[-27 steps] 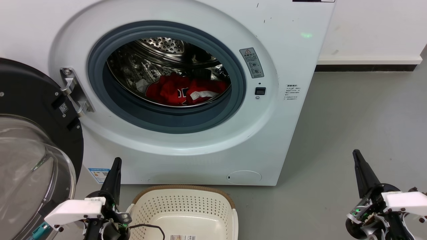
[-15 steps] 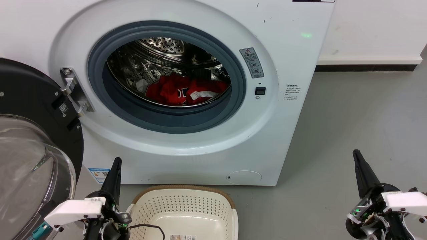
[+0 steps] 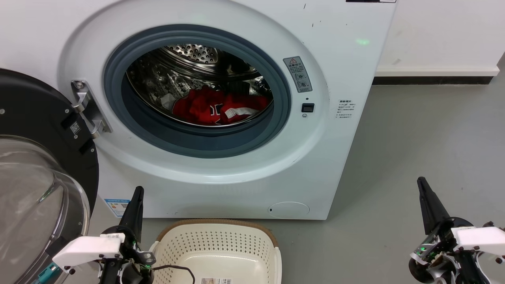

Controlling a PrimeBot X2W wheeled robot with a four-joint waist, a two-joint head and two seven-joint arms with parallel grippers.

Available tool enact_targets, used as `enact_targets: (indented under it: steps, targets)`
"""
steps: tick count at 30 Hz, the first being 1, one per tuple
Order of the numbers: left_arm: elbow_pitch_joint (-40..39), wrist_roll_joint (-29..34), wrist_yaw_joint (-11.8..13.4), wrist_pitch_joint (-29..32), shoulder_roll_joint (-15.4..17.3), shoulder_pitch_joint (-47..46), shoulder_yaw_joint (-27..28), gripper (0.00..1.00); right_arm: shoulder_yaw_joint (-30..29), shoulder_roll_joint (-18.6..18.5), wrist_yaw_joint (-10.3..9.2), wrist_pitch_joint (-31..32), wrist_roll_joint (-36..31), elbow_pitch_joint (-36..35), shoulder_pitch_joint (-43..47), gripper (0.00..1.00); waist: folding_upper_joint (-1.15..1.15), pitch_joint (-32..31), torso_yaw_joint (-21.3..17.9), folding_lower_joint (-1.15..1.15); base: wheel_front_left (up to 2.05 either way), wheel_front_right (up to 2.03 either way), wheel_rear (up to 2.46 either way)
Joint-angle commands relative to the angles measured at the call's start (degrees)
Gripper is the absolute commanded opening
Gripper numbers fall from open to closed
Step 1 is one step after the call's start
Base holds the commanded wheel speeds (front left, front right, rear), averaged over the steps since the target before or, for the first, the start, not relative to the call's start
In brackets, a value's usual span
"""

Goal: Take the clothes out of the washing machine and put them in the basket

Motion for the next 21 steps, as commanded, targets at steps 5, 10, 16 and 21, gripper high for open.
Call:
enact_targets:
  steps: [5, 10, 16, 21]
  targets:
    - [-0.08, -0.12, -0.25, 0.11, 0.01, -0.36, 0.16, 0.0, 0.04, 0.18, -0.02, 0.01, -0.26, 0.06, -0.73, 0.0, 0.0, 0.0, 0.0, 0.0, 0.0, 0.0, 0.0]
    - [-0.08, -0.12, -0.25, 0.11, 0.01, -0.36, 0.16, 0.0, 0.04, 0.18, -0.02, 0.01, -0.26, 0.06, -0.73, 0.0, 0.0, 0.0, 0.0, 0.0, 0.0, 0.0, 0.0]
    - [1.42, 0.17, 0.04, -0.37, -0.15, 1.43, -0.35, 1.0, 0.23, 0.04, -0.01, -0.27, -0.06, 1.27, 1.32, 1.0, 0.0, 0.03, 0.0, 0.0, 0.0, 0.0, 0.0]
    - [0.67, 1.35, 0.03, -1.87, -0.14, 2.02, -0.86, 1.0, 0.69, 0.05, -0.01, -1.78, -0.61, 0.37, 1.99, 1.0, 0.0, 0.05, -0.03, 0.0, 0.0, 0.0, 0.0]
